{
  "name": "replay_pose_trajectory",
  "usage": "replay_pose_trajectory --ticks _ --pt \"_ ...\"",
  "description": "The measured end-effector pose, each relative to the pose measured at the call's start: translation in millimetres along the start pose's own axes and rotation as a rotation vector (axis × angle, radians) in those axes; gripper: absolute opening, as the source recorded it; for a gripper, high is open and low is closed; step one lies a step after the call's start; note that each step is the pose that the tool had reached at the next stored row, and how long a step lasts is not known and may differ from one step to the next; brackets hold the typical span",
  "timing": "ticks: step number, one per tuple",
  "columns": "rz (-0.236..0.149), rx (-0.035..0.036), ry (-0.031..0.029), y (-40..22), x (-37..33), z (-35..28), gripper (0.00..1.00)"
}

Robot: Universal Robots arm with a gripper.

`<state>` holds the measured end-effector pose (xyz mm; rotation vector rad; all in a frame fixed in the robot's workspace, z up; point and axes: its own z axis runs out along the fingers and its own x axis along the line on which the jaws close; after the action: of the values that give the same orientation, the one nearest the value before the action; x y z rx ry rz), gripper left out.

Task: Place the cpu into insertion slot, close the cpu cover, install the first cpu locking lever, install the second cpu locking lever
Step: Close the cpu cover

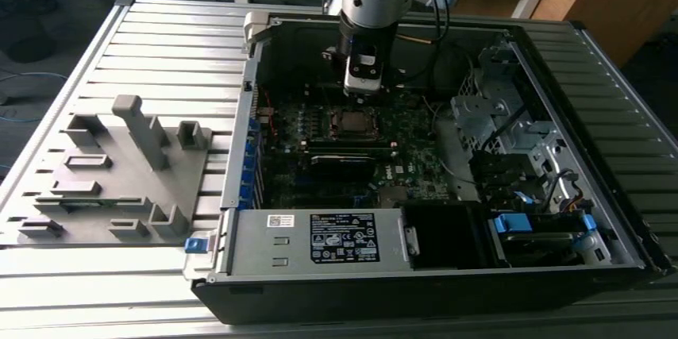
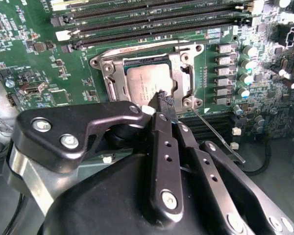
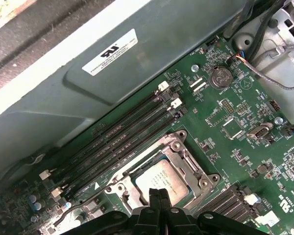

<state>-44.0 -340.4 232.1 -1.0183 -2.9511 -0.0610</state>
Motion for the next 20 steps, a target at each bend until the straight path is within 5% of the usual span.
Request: replay_pose_trajectory --ticks 6,20 --pt "-0.018 0.0006 0.0006 0.0 0.0 0.0 0.11" --pt "-0.213 0.0066 0.0065 0.0 0.0 0.1 0.11"
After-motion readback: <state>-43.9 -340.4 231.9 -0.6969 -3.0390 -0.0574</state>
